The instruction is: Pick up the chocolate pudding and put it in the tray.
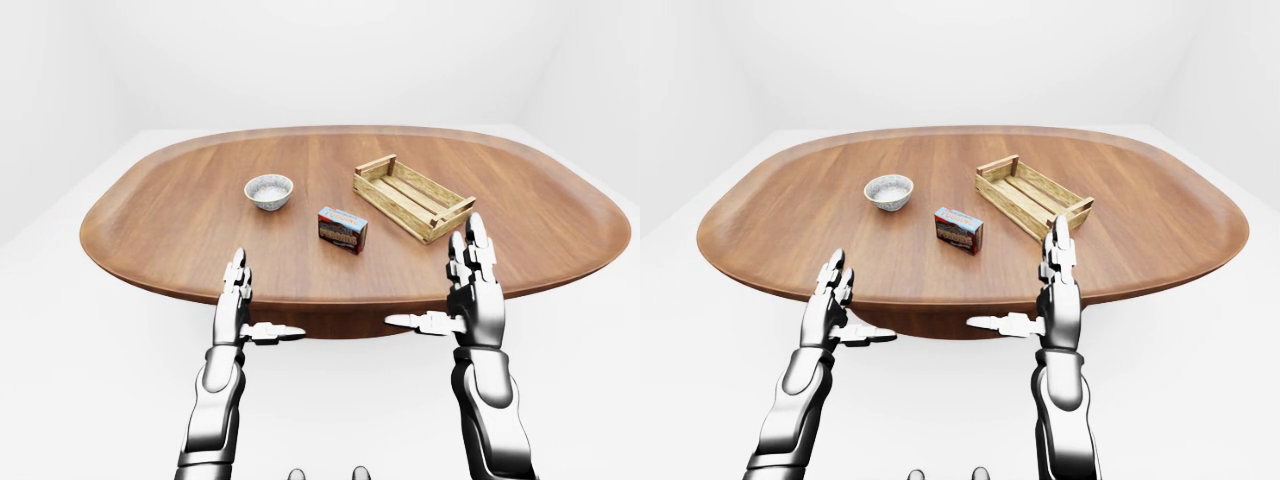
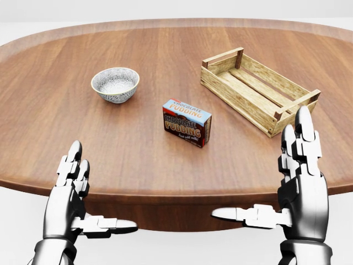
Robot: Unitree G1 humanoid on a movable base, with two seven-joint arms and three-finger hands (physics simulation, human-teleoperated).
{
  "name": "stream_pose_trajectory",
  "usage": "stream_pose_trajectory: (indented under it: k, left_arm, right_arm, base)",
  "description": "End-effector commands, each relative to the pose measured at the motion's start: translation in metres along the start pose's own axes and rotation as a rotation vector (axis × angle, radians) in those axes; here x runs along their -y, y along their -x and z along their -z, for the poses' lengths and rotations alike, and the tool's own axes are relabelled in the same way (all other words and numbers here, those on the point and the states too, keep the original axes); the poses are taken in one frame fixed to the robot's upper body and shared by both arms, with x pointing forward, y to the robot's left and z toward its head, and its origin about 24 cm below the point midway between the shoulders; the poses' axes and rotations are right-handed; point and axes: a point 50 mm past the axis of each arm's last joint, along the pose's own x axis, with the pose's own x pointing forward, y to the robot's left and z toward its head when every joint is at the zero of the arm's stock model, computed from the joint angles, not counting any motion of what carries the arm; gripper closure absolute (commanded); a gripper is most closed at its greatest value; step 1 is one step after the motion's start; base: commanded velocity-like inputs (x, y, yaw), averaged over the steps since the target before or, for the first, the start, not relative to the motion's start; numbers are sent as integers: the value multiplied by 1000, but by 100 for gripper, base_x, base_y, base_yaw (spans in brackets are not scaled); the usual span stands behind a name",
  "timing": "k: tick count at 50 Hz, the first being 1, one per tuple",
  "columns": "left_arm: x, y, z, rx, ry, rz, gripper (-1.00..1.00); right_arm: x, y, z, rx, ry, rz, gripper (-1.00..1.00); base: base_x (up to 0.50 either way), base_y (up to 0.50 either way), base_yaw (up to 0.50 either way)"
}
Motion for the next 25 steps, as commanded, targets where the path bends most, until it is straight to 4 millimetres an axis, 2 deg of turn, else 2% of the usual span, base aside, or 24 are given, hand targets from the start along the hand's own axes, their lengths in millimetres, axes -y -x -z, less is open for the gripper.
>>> stream_pose_trajectory:
  k: [1, 25]
  left_arm:
    - [0, 0, 0, 1, 0, 1, -100]
    - [0, 0, 0, 1, 0, 1, -100]
  right_arm:
    - [0, 0, 0, -2, -5, 2, -100]
    - [0, 0, 2, -6, 2, 1, -100]
  base:
    - [0, 0, 0]
    - [2, 0, 0]
